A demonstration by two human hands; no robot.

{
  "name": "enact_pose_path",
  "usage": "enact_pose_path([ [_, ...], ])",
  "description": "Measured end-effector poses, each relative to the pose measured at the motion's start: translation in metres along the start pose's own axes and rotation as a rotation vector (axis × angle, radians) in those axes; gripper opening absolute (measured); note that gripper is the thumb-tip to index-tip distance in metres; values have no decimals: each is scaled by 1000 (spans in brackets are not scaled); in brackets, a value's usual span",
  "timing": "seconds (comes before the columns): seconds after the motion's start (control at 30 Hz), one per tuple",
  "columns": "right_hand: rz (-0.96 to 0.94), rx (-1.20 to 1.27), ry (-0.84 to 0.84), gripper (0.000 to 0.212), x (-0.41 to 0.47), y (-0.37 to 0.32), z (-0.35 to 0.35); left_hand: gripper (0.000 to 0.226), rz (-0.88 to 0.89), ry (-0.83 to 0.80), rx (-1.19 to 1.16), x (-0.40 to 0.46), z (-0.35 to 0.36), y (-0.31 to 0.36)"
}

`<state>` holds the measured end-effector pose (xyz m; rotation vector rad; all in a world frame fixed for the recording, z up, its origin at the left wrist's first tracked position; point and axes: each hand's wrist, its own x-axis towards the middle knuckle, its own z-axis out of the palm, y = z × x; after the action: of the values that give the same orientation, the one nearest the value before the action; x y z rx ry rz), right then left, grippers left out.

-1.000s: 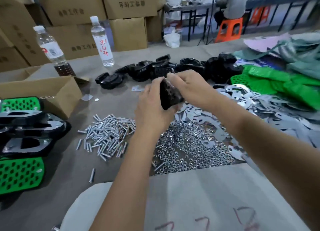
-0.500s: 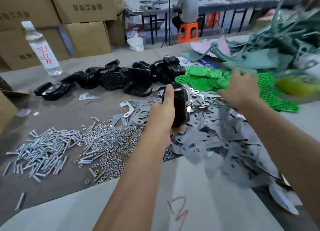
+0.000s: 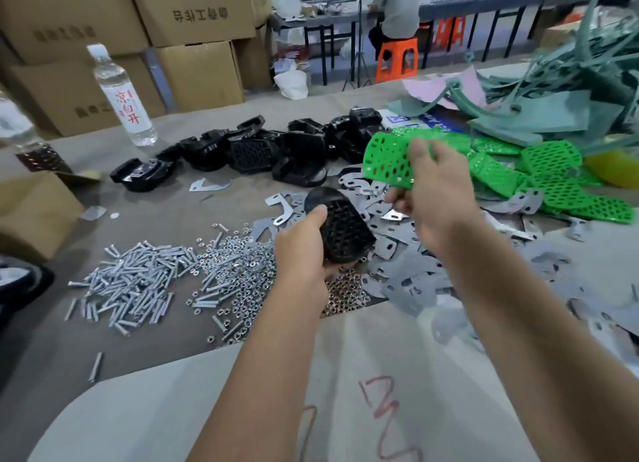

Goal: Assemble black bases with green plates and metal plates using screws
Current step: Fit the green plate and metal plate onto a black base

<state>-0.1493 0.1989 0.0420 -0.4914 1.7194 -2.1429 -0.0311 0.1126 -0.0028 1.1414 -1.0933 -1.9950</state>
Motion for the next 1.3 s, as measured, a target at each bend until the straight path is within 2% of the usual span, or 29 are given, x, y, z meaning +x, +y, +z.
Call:
enact_pose_path([
  [0.1, 119, 125, -266, 8, -35, 28, 39, 27, 106, 89, -47, -3, -42, 5],
  [0.2, 109, 154, -464, 18, -60, 53, 61, 37, 210, 115, -115, -12, -82, 14],
  [0.27, 71, 111, -526, 20, -71, 65, 66, 29, 253, 101, -126, -16, -101, 19],
  [0.33, 47, 87, -544, 21, -76, 73, 69, 7, 258, 118, -135, -16, -114, 22],
  [0.37, 39, 86, -542, 21, -77, 75, 68, 5, 248, 136, -135, -17, -117, 24],
  [0.43, 28, 88, -534, 21, -76, 77, 66, 25, 252, 191, -104, -14, -119, 27],
  [0.5, 13, 85, -527, 20, -76, 77, 64, 31, 287, 233, -38, -13, -118, 28],
  [0.63, -10, 72, -520, 20, -77, 79, 61, 23, 273, 193, -59, -14, -113, 25],
  [0.7, -13, 79, -493, 28, -77, 79, 62, 18, 266, 143, -89, -15, -112, 23],
  [0.83, -34, 129, -499, 42, -74, 80, 64, 36, 284, 56, -120, -17, -110, 23],
  [1.0, -141, 201, -544, 47, -73, 78, 66, 26, 254, 41, -122, -17, -110, 25],
  [1.13, -109, 166, -505, 71, -70, 75, 61, 27, 252, 34, -84, -19, -108, 26],
  [1.23, -11, 189, -593, 54, -72, 72, 58, 28, 258, 38, -56, -20, -108, 26],
  [1.3, 56, 212, -660, 53, -71, 71, 57, 28, 265, 33, -51, -20, -109, 25],
])
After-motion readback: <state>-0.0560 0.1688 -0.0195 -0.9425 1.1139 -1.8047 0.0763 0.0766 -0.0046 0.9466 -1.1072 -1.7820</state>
